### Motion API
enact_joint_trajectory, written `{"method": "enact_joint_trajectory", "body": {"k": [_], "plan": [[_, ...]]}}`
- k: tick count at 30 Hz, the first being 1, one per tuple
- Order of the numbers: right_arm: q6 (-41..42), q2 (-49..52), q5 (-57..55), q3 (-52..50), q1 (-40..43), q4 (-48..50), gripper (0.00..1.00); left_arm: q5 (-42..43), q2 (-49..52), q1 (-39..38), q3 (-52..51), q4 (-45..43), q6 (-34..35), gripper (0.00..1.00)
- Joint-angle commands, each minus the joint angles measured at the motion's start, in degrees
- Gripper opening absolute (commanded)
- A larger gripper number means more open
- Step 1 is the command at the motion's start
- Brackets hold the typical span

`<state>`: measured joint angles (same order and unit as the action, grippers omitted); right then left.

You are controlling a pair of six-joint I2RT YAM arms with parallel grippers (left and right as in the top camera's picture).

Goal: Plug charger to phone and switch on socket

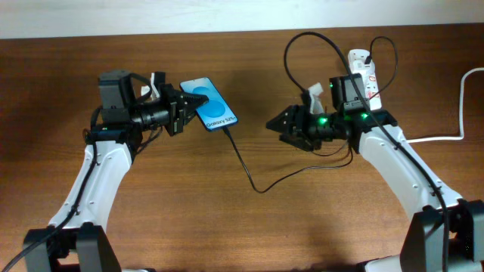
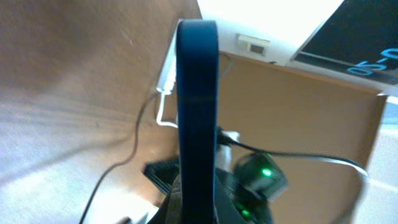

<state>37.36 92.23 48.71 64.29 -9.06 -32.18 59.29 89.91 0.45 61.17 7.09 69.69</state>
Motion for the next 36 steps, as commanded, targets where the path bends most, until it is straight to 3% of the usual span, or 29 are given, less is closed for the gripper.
{"method": "enact_joint_trajectory", "body": {"k": [1,3,7,13,19,26,32,36], "plan": [[-0.81,-0.87,-7.96,0.48,2.05,-4.07,0.66,6.38,-0.68,-0.22,0.48,-0.52,7.65,0.0],[-2.47,-0.87,-9.14,0.48,2.99,-5.66,0.67,4.61,-0.68,-1.11,0.48,-0.44,7.13,0.0],[-5.88,-0.87,-9.86,0.48,4.66,-6.97,0.72,-3.72,-0.63,-4.26,0.48,1.09,-7.02,0.0],[-10.23,-0.87,-13.66,0.48,4.74,-8.98,0.74,-8.09,0.85,-6.1,0.48,3.3,-19.63,0.0],[-11.5,-0.87,-14.19,0.48,4.74,-9.2,0.75,-6.88,6.88,-6.1,0.5,0.66,-19.89,0.0],[-11.69,-0.87,-15.19,0.48,4.68,-9.68,0.77,0.55,14.69,-6.1,0.55,-11.34,-23.04,0.01],[-12.94,-0.87,-15.37,0.48,4.68,-10.71,0.77,0.63,17.79,-6.1,0.57,-8.33,-33.57,0.02],[-13.62,-0.87,-16.46,0.48,4.63,-12.04,0.78,-7.37,17.88,-6.1,0.72,-0.5,-37.4,0.01]]}}
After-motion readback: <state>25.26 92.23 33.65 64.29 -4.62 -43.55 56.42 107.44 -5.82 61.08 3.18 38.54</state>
